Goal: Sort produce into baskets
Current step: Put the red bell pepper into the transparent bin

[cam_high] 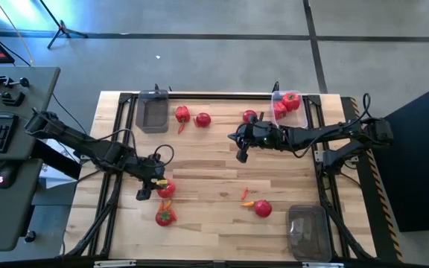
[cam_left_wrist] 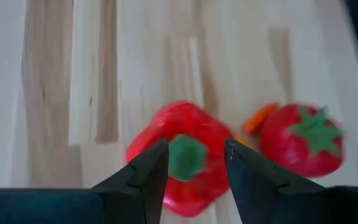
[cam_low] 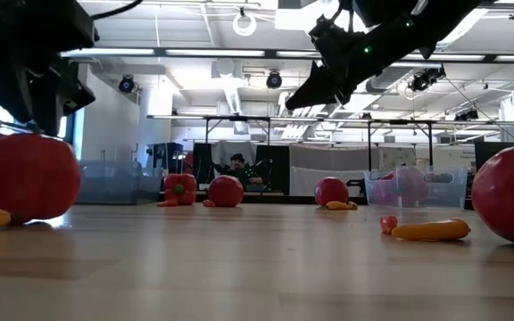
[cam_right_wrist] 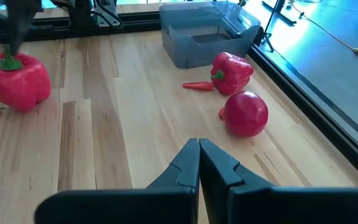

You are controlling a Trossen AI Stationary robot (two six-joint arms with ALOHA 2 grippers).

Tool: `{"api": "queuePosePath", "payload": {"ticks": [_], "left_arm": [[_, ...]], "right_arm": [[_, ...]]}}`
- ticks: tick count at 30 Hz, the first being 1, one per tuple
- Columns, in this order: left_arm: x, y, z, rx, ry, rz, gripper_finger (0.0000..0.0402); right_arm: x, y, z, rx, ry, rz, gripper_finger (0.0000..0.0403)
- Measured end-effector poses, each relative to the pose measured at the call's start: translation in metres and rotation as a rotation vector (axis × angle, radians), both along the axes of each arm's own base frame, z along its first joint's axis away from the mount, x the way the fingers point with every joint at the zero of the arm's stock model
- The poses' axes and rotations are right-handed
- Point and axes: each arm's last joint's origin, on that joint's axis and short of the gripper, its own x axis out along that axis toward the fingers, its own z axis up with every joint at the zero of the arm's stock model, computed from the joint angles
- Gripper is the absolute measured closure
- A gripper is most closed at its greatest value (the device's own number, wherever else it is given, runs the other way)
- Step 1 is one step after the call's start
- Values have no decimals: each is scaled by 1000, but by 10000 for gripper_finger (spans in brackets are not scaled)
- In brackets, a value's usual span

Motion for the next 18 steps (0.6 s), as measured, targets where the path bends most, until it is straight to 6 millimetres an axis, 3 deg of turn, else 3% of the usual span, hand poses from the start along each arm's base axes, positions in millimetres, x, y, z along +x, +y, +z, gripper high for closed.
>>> {"api": "queuePosePath", "payload": {"ticks": [12,18], "left_arm": [[2,-1,-6,-9,60,16,295],[1,-1,-6,-13,71,16,349]], "right_arm": [[0,0,0,0,0,0,403],[0,0,0,0,0,0,403]]}}
